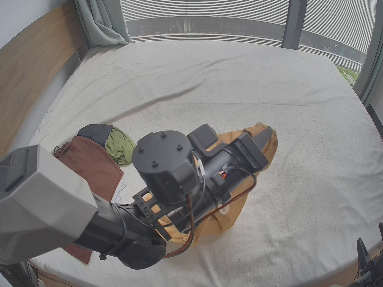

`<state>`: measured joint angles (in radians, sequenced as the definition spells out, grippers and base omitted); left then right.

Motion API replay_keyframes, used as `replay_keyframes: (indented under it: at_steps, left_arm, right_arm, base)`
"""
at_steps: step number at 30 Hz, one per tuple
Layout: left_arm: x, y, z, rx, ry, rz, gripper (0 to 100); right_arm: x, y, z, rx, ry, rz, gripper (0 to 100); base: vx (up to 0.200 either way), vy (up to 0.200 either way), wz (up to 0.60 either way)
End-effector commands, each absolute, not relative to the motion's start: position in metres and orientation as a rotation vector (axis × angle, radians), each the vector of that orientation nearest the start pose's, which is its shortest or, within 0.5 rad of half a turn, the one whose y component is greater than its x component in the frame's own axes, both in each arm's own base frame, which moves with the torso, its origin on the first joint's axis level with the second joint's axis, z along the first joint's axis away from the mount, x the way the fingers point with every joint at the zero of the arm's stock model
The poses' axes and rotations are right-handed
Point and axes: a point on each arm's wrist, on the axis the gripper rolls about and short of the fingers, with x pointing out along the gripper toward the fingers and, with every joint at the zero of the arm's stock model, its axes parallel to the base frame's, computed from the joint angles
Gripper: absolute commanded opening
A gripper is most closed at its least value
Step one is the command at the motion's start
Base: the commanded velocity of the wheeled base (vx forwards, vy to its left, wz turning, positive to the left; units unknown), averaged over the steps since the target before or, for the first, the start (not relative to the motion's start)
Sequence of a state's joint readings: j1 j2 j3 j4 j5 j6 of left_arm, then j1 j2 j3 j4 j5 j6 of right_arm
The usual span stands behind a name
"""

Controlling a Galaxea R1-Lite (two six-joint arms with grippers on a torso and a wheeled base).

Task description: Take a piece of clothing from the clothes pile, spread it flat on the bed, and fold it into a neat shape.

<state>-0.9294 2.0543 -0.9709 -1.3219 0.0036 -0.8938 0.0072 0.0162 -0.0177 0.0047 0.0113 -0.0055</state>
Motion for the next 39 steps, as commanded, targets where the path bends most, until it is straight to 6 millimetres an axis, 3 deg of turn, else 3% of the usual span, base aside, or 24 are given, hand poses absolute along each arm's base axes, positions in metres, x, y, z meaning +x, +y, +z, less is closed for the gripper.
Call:
replay_keyframes:
  at_steps: [1,10,13,18,25,27,32,39]
  left_arm:
    - [0.226,-0.324,0.178,-0.959,0.205,-1.016,0]
    - [0.202,-0.342,0.207,-1.000,0.182,-1.180,0]
    - [0.193,-0.350,0.236,-1.080,0.173,-1.228,0]
    - [0.189,-0.345,0.262,-1.159,0.149,-1.253,0]
    - [0.184,-0.321,0.290,-1.224,0.125,-1.242,0]
    - [0.186,-0.314,0.292,-1.236,0.122,-1.221,0]
    - [0.195,-0.292,0.269,-1.194,0.170,-1.132,0]
    - [0.196,-0.243,0.244,-1.099,0.231,-1.058,0]
  right_arm:
    - [-0.023,0.000,0.075,-0.006,0.005,0.020,100]
    - [-0.023,0.000,0.075,-0.006,0.005,0.021,100]
    - [-0.023,0.000,0.075,-0.006,0.005,0.021,100]
    - [-0.023,0.000,0.075,-0.006,0.005,0.020,100]
    - [-0.023,0.000,0.075,-0.006,0.005,0.020,100]
    - [-0.023,0.000,0.075,-0.006,0.005,0.020,100]
    - [-0.023,0.000,0.075,-0.006,0.005,0.020,100]
    - [-0.023,0.000,0.075,-0.006,0.005,0.020,100]
  base:
    - [0.000,0.000,0.00]
    - [0.000,0.000,0.00]
    - [0.000,0.000,0.00]
    - [0.000,0.000,0.00]
    - [0.000,0.000,0.00]
    - [0.000,0.000,0.00]
    - [0.000,0.000,0.00]
    - [0.000,0.000,0.00]
